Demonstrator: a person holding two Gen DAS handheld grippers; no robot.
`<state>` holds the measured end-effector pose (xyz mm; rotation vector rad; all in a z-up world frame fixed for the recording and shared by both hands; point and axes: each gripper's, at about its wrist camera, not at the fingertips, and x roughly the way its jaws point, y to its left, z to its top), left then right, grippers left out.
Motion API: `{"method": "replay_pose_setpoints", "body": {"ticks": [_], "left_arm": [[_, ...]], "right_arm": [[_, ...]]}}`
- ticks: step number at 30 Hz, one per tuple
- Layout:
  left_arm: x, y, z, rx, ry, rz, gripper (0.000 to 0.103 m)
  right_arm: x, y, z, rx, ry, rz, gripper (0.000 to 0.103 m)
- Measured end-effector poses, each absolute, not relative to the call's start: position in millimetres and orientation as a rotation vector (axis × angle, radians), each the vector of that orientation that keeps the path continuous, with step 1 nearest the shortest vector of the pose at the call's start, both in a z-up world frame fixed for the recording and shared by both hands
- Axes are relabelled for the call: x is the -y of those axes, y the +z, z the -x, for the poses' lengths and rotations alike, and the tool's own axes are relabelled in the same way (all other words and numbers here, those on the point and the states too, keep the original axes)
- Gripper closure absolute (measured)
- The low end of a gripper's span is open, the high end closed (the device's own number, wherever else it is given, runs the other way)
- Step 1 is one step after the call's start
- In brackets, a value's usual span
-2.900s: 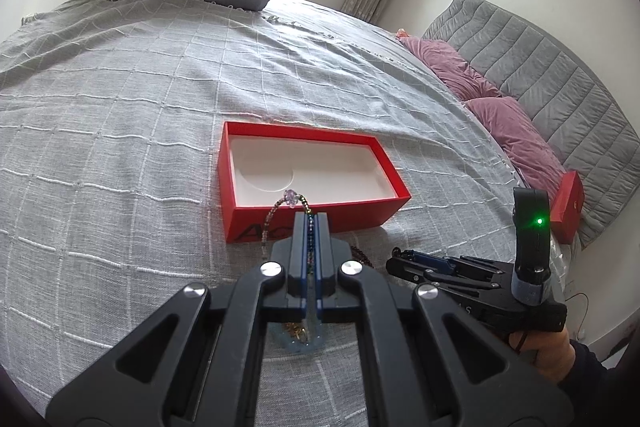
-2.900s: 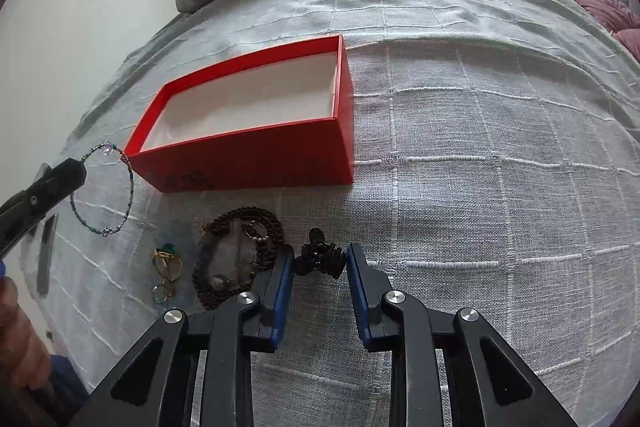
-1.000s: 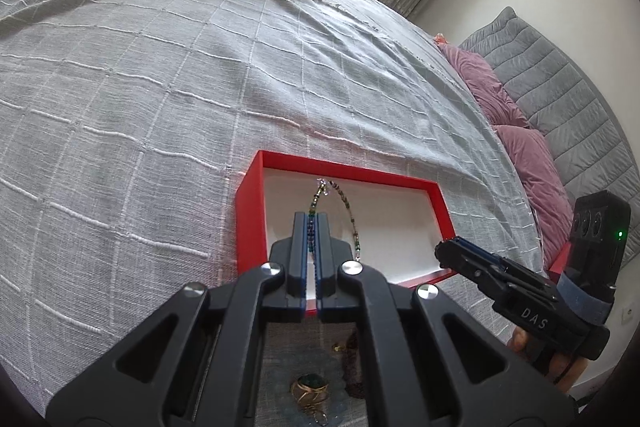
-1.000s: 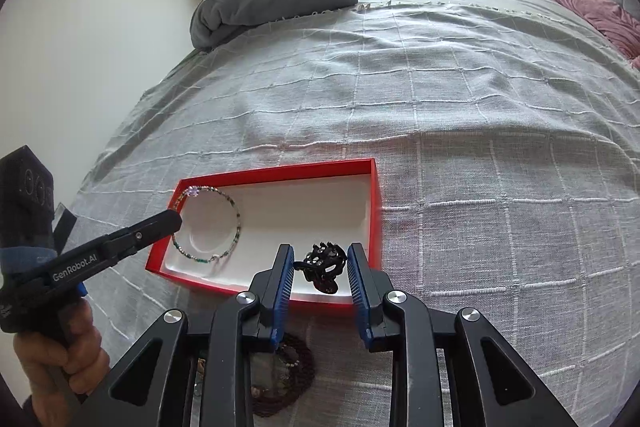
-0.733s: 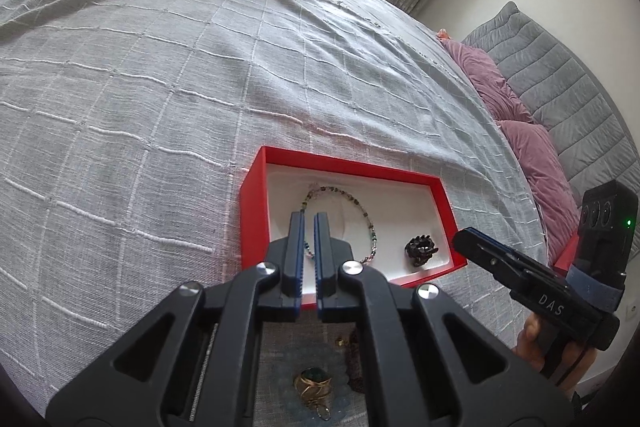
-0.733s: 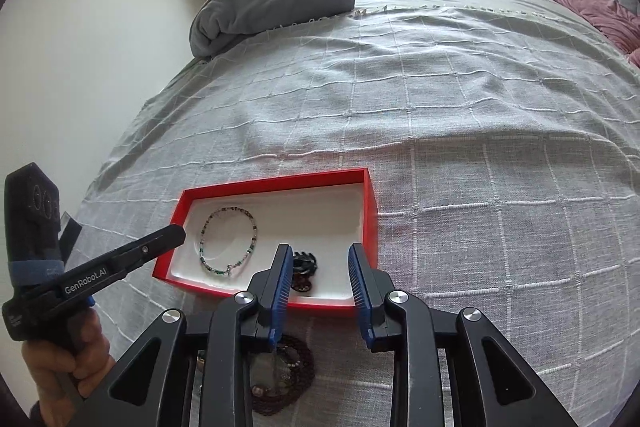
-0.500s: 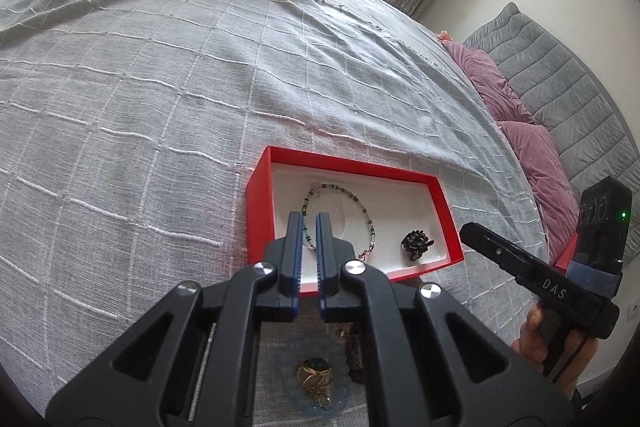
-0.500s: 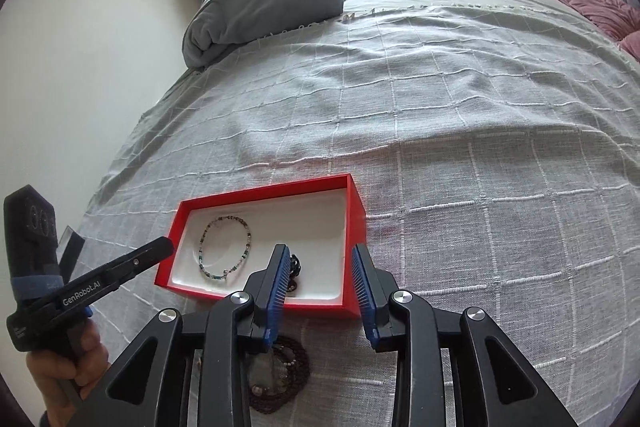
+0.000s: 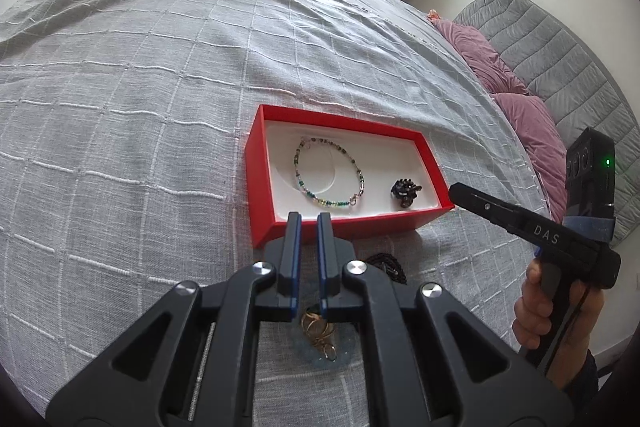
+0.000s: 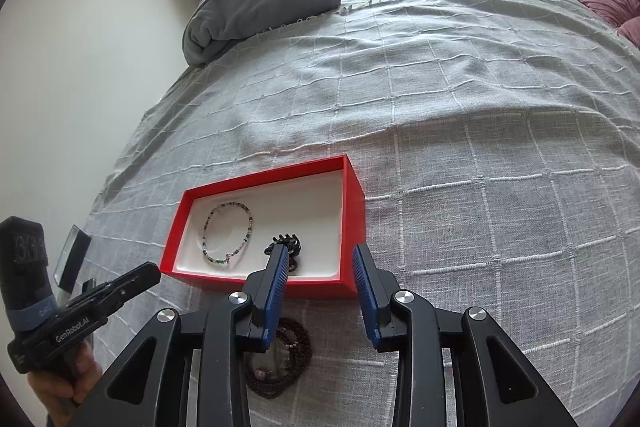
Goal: Organize jewelry
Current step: 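Open both grippers to drop the bracelet and clip inside the red box, then move the left gripper to the light blue bead bracelet and grasp it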
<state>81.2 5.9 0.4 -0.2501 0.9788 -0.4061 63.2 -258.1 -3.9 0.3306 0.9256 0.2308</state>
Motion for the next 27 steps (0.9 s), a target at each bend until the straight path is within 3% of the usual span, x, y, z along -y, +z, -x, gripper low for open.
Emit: {"method": "replay_pose_setpoints", "body": {"ticks": [27], "left_arm": [[1,-36,-60,-1.166,-0.377,0.242,0.096]], "right_arm": [[244,-25,-27,-0.985,0.311,-0.307,0.064]]}}
